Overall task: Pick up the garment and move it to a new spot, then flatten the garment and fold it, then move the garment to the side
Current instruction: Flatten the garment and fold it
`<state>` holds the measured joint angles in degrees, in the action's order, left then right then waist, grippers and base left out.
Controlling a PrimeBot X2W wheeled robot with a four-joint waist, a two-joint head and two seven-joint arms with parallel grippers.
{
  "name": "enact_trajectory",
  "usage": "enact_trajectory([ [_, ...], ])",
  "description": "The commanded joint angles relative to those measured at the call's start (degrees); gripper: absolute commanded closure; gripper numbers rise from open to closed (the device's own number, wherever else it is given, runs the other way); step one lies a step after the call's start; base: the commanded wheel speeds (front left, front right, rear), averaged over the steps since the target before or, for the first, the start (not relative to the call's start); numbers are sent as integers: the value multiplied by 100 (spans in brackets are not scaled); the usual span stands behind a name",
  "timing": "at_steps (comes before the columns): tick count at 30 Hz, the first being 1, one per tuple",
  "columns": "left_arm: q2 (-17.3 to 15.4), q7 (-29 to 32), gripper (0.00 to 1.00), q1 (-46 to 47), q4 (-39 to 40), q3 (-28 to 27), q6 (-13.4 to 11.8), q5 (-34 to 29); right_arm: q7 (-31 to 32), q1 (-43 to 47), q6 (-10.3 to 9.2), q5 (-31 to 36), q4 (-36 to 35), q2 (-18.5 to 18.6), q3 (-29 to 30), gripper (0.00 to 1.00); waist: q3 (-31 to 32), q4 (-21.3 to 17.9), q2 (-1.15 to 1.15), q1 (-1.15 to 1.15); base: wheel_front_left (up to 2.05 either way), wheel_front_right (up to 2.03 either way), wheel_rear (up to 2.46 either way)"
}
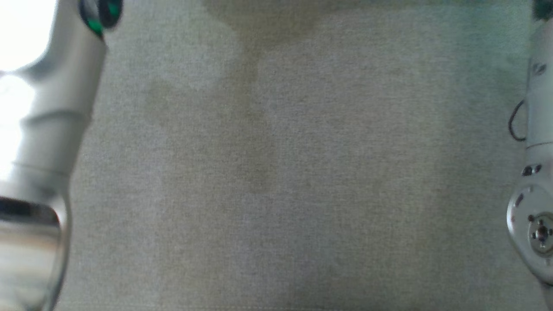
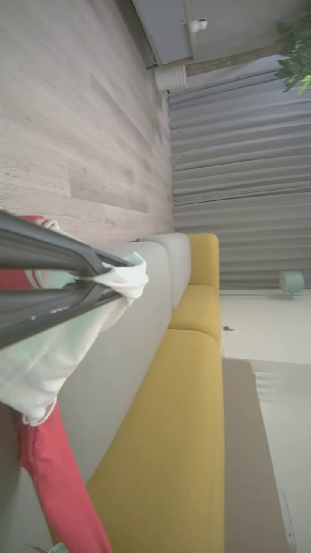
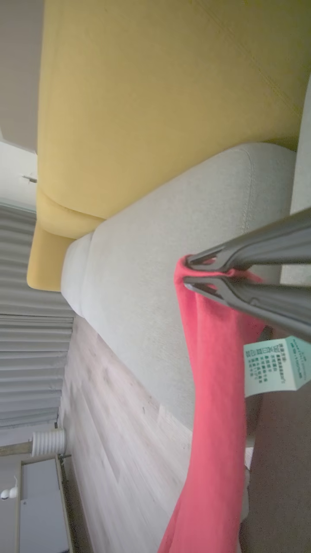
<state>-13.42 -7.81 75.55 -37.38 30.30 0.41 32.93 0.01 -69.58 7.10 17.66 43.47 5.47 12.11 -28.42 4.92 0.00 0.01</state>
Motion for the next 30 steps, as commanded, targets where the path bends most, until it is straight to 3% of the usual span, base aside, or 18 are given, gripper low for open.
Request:
enact_trajectory([
  [1, -177, -129, 100, -71, 70, -77, 72, 77, -203, 59, 39, 47, -18, -176, -34, 100, -178, 84, 0, -1, 0, 0, 0],
  [12, -195, -647, 100, -1850, 455, -318, 222, 528, -983, 1015, 39, -463, 486, -244, -16, 100, 45, 66, 0, -1, 0, 0, 0],
  [18, -306, -700, 100, -3298, 1235, -443, 59, 668, -1087, 2023, 39, -1061, 302, -254, -161, 100, 575, 81, 0, -1, 0, 0, 0],
  [25, -567, -681, 100, -5198, 2509, -490, -408, 793, -827, 3731, 39, -2046, -699, -257, -524, 100, 1482, 87, 0, -1, 0, 0, 0],
  [29, -818, -459, 100, -6288, 3406, -433, -777, 856, -359, 4955, 39, -2287, -1776, -258, -597, 100, 1973, 111, 0, -1, 0, 0, 0],
  [30, -945, -345, 100, -6801, 3859, -419, -991, 881, -88, 5604, 39, -2424, -2415, -258, -571, 100, 2199, 129, 0, -1, 0, 0, 0],
])
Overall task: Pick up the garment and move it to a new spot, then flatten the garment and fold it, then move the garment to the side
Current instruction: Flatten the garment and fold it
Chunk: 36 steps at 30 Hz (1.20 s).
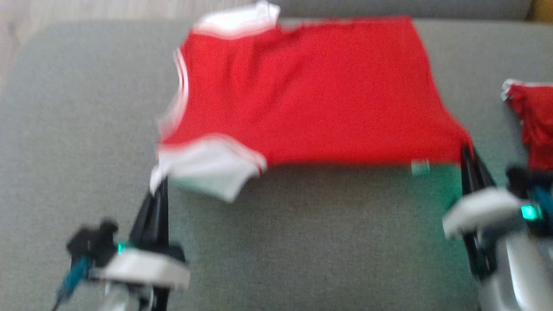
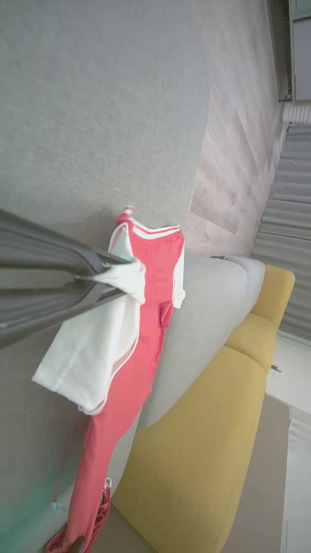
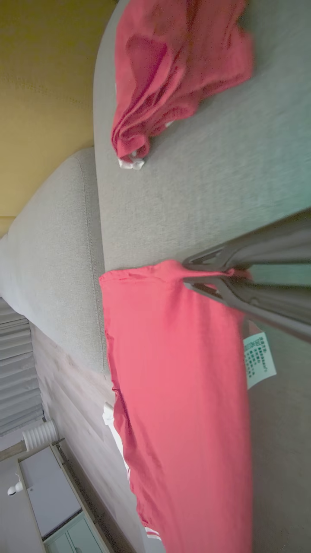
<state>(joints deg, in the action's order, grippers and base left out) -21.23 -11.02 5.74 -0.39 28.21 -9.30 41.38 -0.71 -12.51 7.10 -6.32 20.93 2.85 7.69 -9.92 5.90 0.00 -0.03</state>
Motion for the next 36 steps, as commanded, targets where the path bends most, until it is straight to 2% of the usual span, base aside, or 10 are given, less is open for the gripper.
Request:
enact_trajectory([
  [1, -226, 40, 100, -68, 375, -199, -130, 46, 128, 222, 39, -94, -496, 4, -107, 100, 442, 36, 0, 3, 0, 0, 0],
  [8, -646, 448, 100, -1335, 1594, -80, -713, 18, 1098, 2159, 39, -313, -2696, 3, 44, 100, 828, 39, 0, 3, 0, 0, 0],
  [11, -795, 644, 100, -1711, 1925, -27, -862, 63, 1481, 2641, 39, -344, -3334, 3, 75, 100, 895, 8, 0, 3, 0, 0, 0],
  [13, -811, 741, 100, -1867, 2026, 4, -897, 159, 1683, 2828, 39, -438, -3513, 3, 71, 100, 932, -1, 0, 3, 0, 0, 0],
  [18, -751, 896, 100, -1857, 1757, 175, -804, 250, 1967, 2911, 39, -472, -3300, 3, 16, 100, 977, 7, 0, 3, 0, 0, 0],
  [25, -485, 963, 100, -1490, 1238, 359, -627, 293, 2041, 2697, 39, -539, -2744, 3, -47, 100, 939, 65, 0, 3, 0, 0, 0],
  [36, -32, 891, 100, -69, 390, 381, -296, 120, 1881, 1827, 39, -719, -2358, 3, 40, 100, 519, 123, 0, 3, 0, 0, 0],
])
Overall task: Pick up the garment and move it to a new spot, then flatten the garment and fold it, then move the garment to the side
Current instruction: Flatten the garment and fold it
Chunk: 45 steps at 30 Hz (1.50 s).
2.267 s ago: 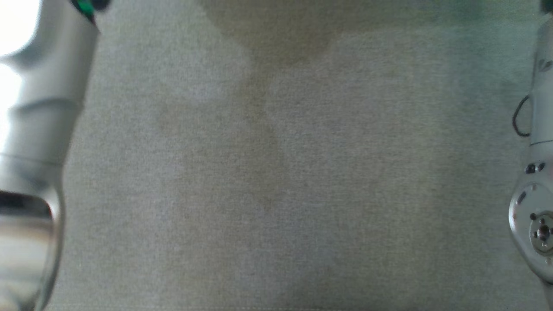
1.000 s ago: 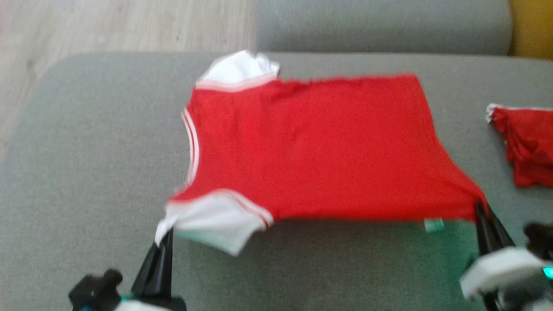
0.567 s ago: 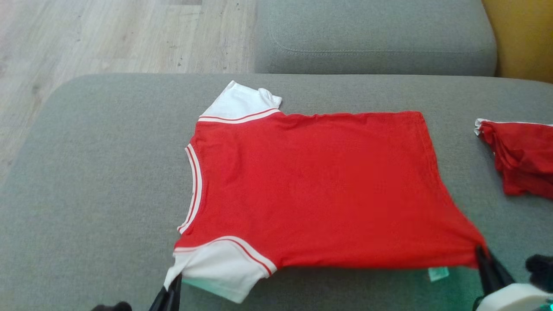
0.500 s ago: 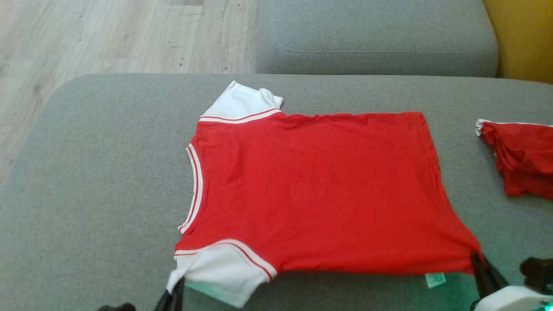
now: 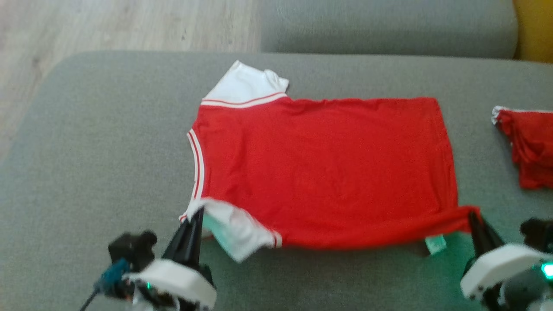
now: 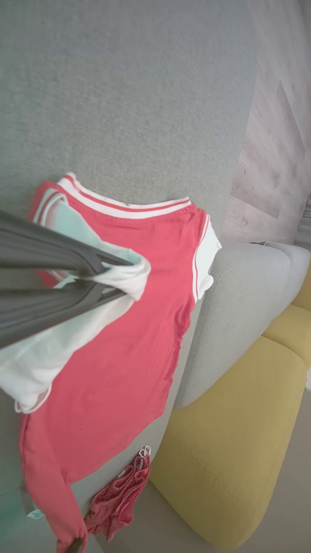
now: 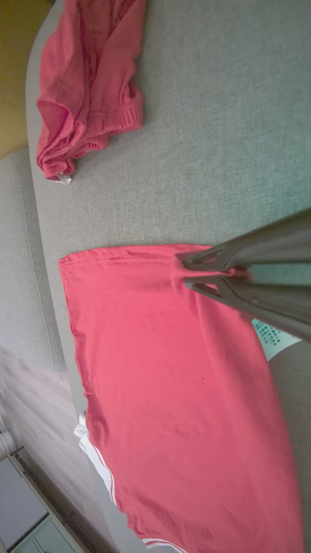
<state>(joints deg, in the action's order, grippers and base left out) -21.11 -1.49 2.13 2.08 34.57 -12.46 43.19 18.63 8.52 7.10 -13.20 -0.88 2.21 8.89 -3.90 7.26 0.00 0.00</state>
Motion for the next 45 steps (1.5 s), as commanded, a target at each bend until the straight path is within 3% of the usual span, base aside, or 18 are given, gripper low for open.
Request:
enact_trajectory([
  [1, -12, -100, 100, 425, 68, -270, 44, -90, -63, -389, 39, -46, -144, 67, -52, 100, -141, -21, 0, 0, 0, 0, 0],
  [17, 635, -669, 100, 2022, -1357, -371, 391, -247, -230, -1806, 39, 180, 730, 67, -16, 100, -981, -68, 0, 0, 0, 0, 0],
  [18, 661, -725, 100, 2094, -1441, -382, 401, -264, -277, -1888, 39, 177, 790, 67, -35, 77, -1010, -73, 0, 0, 0, 0, 0],
  [19, 687, -771, 80, 2157, -1527, -388, 415, -273, -343, -1970, 39, 161, 851, 66, -48, 49, -1034, -79, 0, 0, 0, 0, 0],
  [20, 707, -812, 16, 2214, -1615, -387, 430, -289, -422, -2044, 39, 170, 910, 66, -54, 0, -1049, -84, 0, 0, 0, 0, 0],
  [21, 727, -864, 0, 2265, -1691, -392, 436, -309, -504, -2115, 39, 164, 968, 66, -88, 0, -1064, -89, 0, 0, 0, 0, 0],
  [32, 747, -1169, 0, 2131, -1913, -559, 502, -244, -1501, -2562, 39, 404, 1175, 66, -36, 0, -993, -101, 0, 0, 0, 0, 0],
  [45, 430, -486, 0, 951, -1516, -612, 203, 282, -1217, -1515, 39, 632, 116, 66, -44, 0, -548, -141, 0, 0, 0, 0, 0],
])
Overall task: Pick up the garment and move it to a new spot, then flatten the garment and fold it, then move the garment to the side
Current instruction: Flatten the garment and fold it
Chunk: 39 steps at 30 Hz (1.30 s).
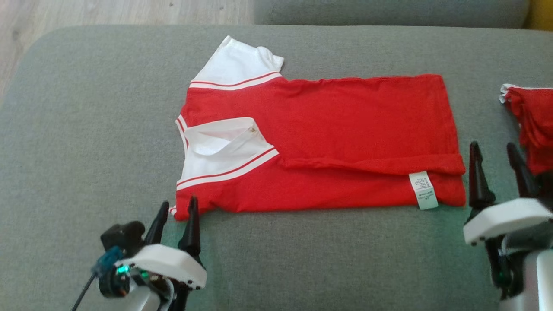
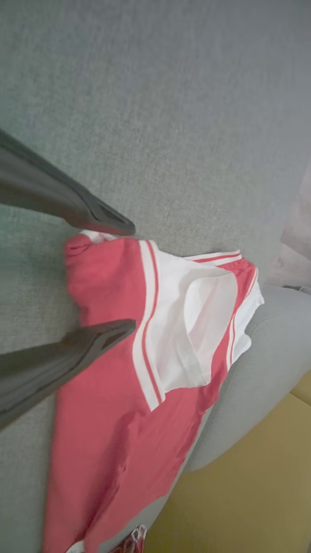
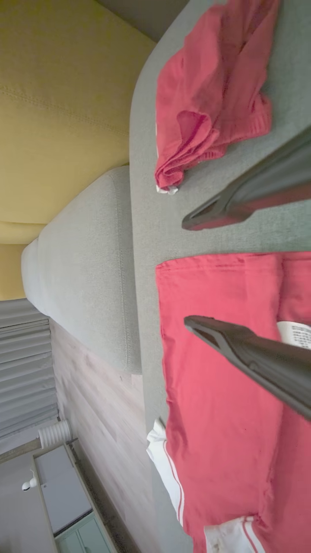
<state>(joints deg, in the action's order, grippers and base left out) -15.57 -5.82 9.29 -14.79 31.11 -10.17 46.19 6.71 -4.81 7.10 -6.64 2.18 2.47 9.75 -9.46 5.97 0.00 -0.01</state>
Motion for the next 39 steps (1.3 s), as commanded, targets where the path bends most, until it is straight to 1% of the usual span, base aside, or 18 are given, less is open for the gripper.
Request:
enact_trajectory([
  [1, -120, 0, 0, 171, 181, -276, -32, 48, 24, -89, 39, -47, -257, 41, -153, 0, 17, -30, 0, 1, 0, 0, 0],
  [3, -56, 113, 0, 35, 140, -379, -29, 316, 144, 113, 39, -115, -389, 41, -180, 0, 2, -99, 0, 1, 0, 0, 0],
  [8, -41, 238, 0, 50, -66, -392, 5, 443, 293, 205, 39, -174, -341, 41, -222, 0, -125, -224, 0, 1, 0, 0, 0],
  [11, 6, 356, 0, 87, -200, -375, 27, 531, 372, 196, 39, -179, -175, 41, -203, 0, -201, -268, 0, 1, 0, 0, 0],
  [14, 109, 429, 0, 154, -341, -375, 78, 649, 412, 93, 39, -80, 152, 41, -225, 0, -302, -276, 0, 1, 0, 0, 0],
  [15, 126, 429, 4, 178, -374, -367, 85, 651, 413, 54, 39, -56, 248, 41, -231, 0, -325, -272, 0, 1, 0, 0, 0],
  [16, 140, 425, 24, 201, -408, -360, 91, 649, 419, 13, 39, -34, 350, 41, -241, 0, -343, -269, 0, 1, 0, 0, 0],
  [17, 155, 417, 56, 225, -438, -355, 97, 649, 425, -36, 39, -22, 452, 41, -248, 0, -363, -264, 0, 1, 0, 0, 0],
  [21, 210, 387, 96, 315, -537, -333, 143, 649, 539, -199, 39, 3, 855, 41, -348, 0, -418, -229, 0, 1, 0, 0, 0],
  [22, 219, 372, 100, 336, -556, -325, 160, 644, 575, -231, 39, -4, 940, 41, -388, 0, -425, -216, 0, 1, 0, 0, 0],
  [23, 224, 350, 100, 356, -568, -320, 178, 635, 625, -258, 39, 3, 1025, 41, -411, 0, -430, -202, 0, 1, 0, 0, 0],
  [24, 223, 318, 100, 374, -576, -318, 189, 619, 677, -282, 39, 6, 1101, 41, -426, 15, -430, -190, 0, 1, 0, 0, 0],
  [25, 222, 288, 100, 389, -576, -321, 198, 608, 720, -305, 39, -12, 1166, 41, -430, 39, -428, -178, 0, 1, 0, 0, 0],
  [27, 212, 207, 100, 420, -551, -330, 219, 577, 807, -343, 39, -27, 1276, 41, -436, 76, -419, -150, 0, 1, 0, 0, 0],
  [28, 205, 168, 100, 434, -535, -341, 228, 566, 838, -359, 39, -33, 1316, 41, -434, 93, -411, -137, 0, 1, 0, 0, 0],
  [29, 190, 144, 100, 447, -519, -345, 231, 551, 850, -371, 39, -39, 1343, 41, -424, 100, -398, -123, 0, 1, 0, 0, 0],
  [34, 90, 108, 100, 498, -361, -344, 235, 477, 825, -446, 39, -190, 1301, 41, -383, 100, -301, -88, 0, 1, 0, 0, 0],
  [39, -141, 137, 100, 562, 114, -359, 177, 345, 921, -584, 39, -328, 929, 41, -268, 100, -102, -93, 0, 1, 0, 0, 0],
])
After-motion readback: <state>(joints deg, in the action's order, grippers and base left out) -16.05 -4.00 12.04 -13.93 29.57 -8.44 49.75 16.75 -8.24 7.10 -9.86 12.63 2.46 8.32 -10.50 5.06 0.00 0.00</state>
